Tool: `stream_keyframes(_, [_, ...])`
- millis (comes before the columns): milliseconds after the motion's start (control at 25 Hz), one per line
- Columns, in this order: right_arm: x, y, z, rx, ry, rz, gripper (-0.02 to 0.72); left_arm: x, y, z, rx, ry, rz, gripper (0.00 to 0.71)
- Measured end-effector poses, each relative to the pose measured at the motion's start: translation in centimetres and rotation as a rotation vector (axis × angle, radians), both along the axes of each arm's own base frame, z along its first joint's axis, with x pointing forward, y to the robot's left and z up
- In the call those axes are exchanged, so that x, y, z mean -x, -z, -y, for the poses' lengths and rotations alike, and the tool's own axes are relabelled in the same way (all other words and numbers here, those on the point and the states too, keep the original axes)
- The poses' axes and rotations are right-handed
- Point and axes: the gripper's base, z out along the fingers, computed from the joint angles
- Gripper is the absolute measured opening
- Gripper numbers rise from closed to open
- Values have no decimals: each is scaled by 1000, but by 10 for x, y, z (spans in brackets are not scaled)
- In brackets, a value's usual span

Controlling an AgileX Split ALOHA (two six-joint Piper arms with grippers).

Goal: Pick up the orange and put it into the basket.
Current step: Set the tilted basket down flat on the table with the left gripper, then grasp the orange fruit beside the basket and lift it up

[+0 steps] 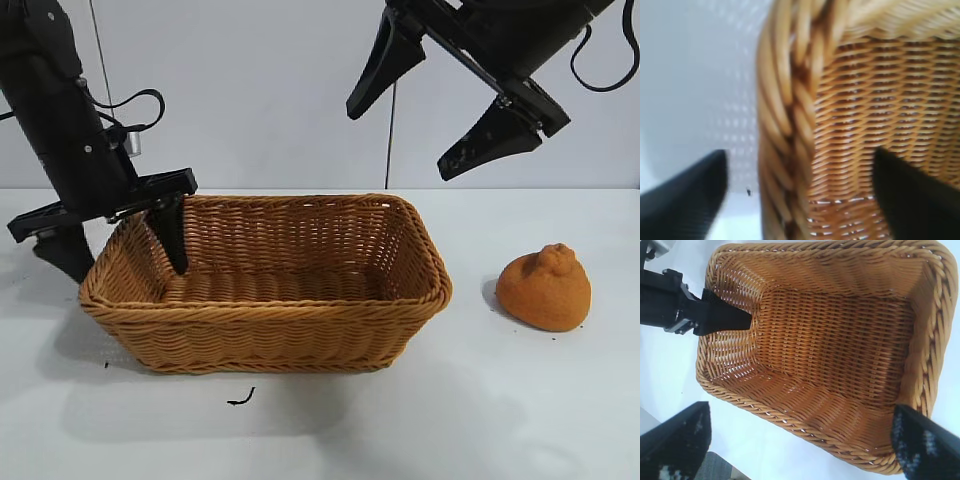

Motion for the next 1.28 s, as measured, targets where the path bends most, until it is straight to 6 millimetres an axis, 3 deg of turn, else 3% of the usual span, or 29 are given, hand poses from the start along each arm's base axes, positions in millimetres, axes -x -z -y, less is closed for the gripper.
stream_keyframes(120, [0, 0, 0, 0, 0, 0, 696, 0, -15, 1, 7, 6, 10, 685])
stream_keyframes(240, [0, 0, 0, 0, 0, 0, 696, -2, -45, 2, 24, 15, 63, 692])
stream_keyframes(280, [0, 0, 0, 0, 0, 0, 696, -2, -45, 2, 24, 15, 63, 692])
stream_keyframes(400, [0, 0, 0, 0, 0, 0, 696, -3, -93, 0, 24, 38, 170, 692])
stream_keyframes(440, [0, 0, 0, 0, 0, 0, 696, -3, -93, 0, 24, 38, 170, 692])
stream_keyframes(480, [0, 0, 0, 0, 0, 0, 696, -3, -112, -3, -5, 55, 217, 692])
stream_keyframes(560, [0, 0, 0, 0, 0, 0, 696, -2, -127, -7, -48, 74, 252, 692])
stream_keyframes(720, [0, 0, 0, 0, 0, 0, 696, -3, -133, -24, -165, 96, 251, 692])
stream_keyframes(1080, [0, 0, 0, 0, 0, 0, 696, -11, -133, -88, -249, -28, 242, 692])
stream_keyframes(1280, [0, 0, 0, 0, 0, 0, 696, -7, -141, -94, -254, -38, 257, 692])
